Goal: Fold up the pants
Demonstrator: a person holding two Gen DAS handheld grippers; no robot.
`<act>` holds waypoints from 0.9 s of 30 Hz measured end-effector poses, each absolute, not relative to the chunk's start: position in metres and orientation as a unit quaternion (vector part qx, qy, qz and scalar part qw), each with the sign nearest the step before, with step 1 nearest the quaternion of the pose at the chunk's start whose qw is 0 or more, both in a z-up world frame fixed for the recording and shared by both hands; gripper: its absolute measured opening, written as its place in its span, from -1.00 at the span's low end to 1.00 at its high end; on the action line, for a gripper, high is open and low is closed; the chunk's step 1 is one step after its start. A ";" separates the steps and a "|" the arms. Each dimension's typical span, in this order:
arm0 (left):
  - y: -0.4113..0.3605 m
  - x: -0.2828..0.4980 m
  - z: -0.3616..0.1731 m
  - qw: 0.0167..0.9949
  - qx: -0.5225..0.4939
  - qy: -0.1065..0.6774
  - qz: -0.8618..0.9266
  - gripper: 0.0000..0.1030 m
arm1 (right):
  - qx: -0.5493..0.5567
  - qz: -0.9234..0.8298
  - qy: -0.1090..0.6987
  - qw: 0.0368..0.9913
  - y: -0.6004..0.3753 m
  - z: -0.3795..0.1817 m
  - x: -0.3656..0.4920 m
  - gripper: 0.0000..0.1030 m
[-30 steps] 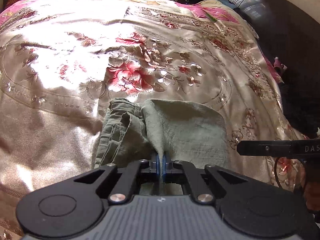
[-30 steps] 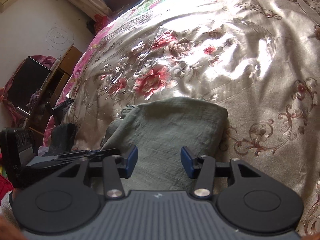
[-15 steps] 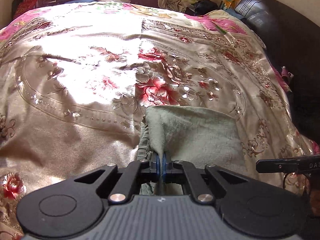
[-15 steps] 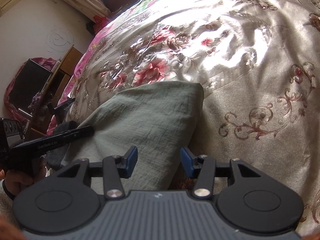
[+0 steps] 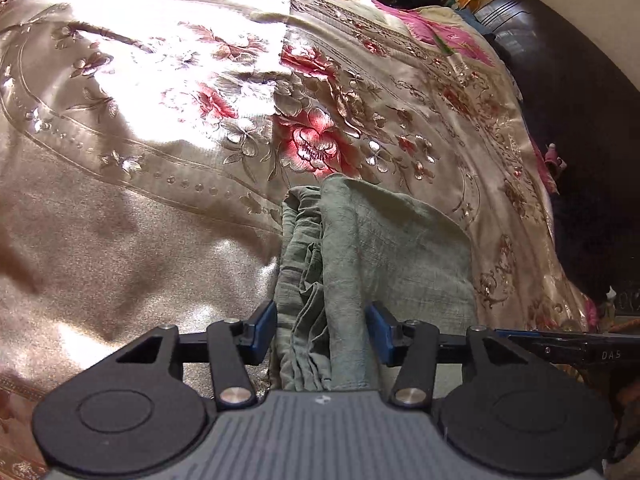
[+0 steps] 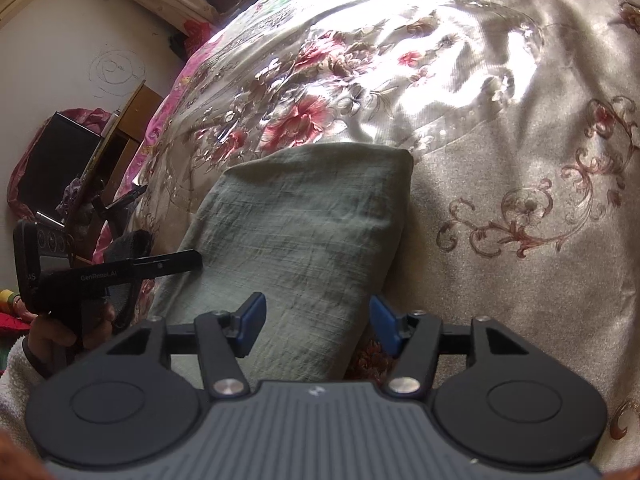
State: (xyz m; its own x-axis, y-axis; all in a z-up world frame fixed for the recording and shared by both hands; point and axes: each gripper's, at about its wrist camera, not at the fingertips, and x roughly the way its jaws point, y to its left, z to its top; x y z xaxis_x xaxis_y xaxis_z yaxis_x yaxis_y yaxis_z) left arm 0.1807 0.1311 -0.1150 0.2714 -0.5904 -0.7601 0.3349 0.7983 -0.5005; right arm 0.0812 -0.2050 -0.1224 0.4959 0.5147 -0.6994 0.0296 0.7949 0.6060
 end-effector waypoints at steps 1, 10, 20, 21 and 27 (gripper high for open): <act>0.131 0.184 -0.120 0.781 -0.132 0.533 -0.296 0.23 | 0.289 0.146 0.481 0.815 -0.206 -0.127 0.082 0.16; 0.137 0.192 -0.147 0.757 -0.222 0.539 -0.295 0.20 | 0.351 0.143 0.477 0.793 -0.211 -0.168 0.087 0.06; 0.122 0.176 -0.155 0.761 -0.272 0.505 -0.302 -0.37 | 0.320 0.141 0.446 0.824 -0.211 -0.160 0.090 -0.81; 0.119 0.176 -0.155 0.761 -0.282 0.499 -0.304 -0.38 | 0.309 0.141 0.441 0.831 -0.214 -0.153 0.092 -0.82; 0.087 0.197 -0.142 0.771 -0.317 0.460 -0.305 -0.41 | 0.281 0.144 0.419 0.851 -0.251 -0.118 0.137 -0.84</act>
